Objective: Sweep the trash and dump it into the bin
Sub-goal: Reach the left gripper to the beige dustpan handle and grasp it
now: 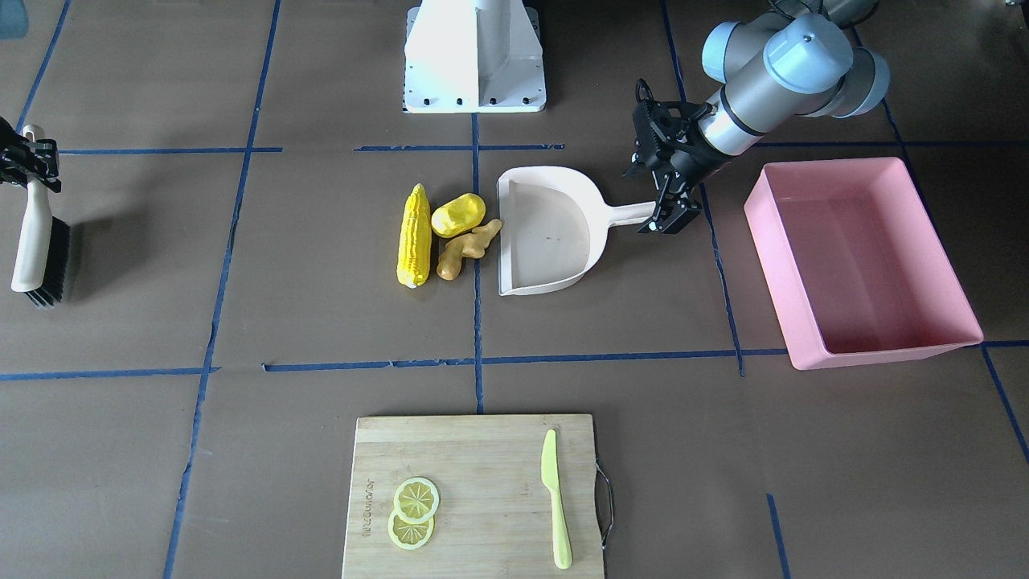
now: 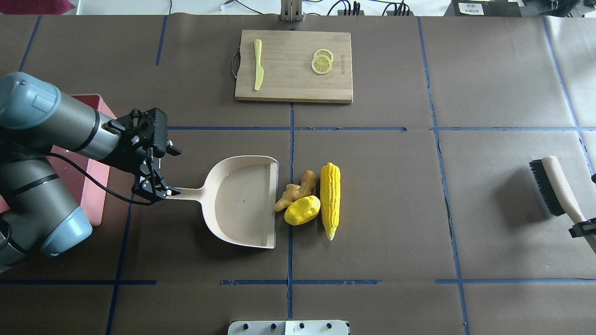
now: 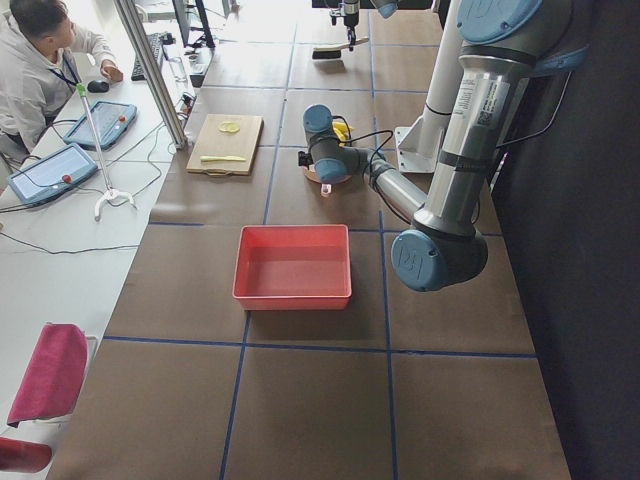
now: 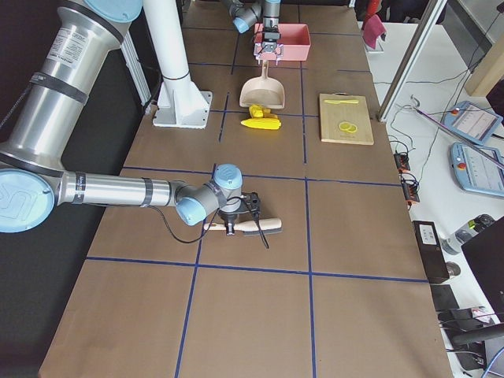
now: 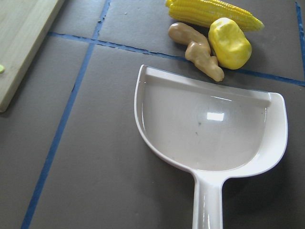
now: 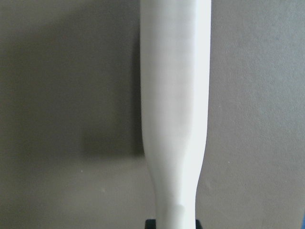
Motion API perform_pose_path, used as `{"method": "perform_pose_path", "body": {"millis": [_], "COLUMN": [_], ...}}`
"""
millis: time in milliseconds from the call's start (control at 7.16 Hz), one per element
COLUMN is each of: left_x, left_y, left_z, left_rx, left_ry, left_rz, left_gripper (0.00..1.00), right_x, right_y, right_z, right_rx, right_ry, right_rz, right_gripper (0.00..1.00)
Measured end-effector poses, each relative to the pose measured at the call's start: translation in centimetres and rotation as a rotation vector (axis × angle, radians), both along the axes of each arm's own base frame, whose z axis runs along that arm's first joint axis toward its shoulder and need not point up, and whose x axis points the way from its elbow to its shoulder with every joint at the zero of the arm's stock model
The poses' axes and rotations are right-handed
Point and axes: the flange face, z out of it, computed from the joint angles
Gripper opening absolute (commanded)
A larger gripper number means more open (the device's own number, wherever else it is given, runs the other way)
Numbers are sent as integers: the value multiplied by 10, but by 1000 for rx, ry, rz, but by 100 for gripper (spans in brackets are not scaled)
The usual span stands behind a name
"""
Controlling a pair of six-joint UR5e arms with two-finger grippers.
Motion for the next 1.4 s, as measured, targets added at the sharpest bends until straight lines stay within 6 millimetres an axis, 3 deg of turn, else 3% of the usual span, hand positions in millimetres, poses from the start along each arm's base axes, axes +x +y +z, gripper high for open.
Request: {"method": "perform_pose_path", "body": {"millis": [419,838,1117,1396], "left_x": [26,46,62,67], "left_y": [15,18,17,15], "left_z": [14,33,39,36], "left_rx": [15,26,23,18], "left_ry": [-28,-63,-80,-80], "left_rz": [43,71,72,70], "left_gripper": [100,99,86,59], "right_x": [0,0,1,1], "right_y": [0,1,1,1], "right_z": [0,0,1,1], "right_rx": [0,0,-2,-1], "right_ry": [0,0,1,1], "right_rz": [0,0,0,0], "right_gripper": [0,0,0,0]}}
